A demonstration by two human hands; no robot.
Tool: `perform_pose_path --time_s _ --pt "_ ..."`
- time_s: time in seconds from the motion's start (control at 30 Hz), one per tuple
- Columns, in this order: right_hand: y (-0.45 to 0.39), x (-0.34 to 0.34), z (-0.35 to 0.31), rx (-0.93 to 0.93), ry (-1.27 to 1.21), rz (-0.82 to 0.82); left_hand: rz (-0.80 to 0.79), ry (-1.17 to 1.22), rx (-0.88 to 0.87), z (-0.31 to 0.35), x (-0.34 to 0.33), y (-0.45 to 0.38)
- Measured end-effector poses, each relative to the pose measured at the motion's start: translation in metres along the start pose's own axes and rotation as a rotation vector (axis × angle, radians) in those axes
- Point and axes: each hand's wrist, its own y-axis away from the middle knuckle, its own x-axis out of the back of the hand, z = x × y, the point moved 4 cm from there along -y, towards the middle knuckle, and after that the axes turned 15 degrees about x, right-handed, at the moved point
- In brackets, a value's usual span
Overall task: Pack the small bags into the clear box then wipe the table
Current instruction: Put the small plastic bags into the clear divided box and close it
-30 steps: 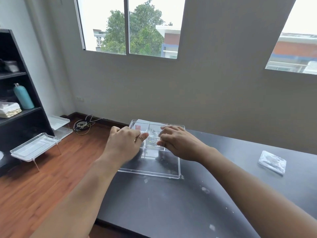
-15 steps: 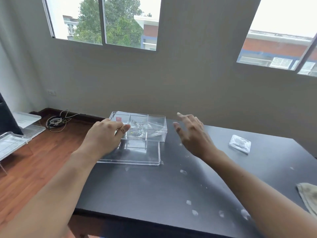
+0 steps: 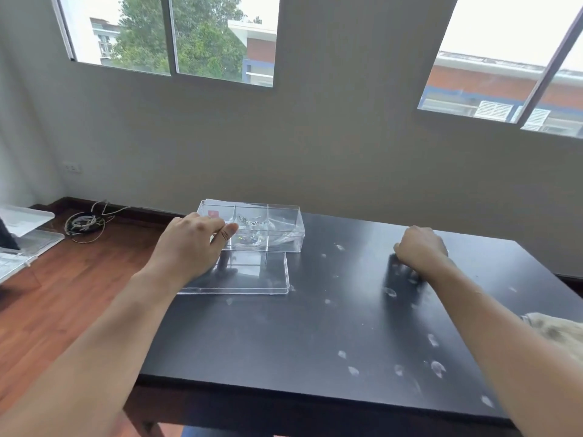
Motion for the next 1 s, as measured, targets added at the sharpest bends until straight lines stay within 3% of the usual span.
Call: perform_pose_path --time_s 0.6,1.0 --pt "0.012 0.011 0.008 -0.047 -0.014 0.1 0.036 0.016 -0.033 -0.001 0.0 0.001" --pt "0.008 0.012 0.016 0.026 0.055 0.186 0.035 0.022 -0.019 -0.002 0.0 0.002"
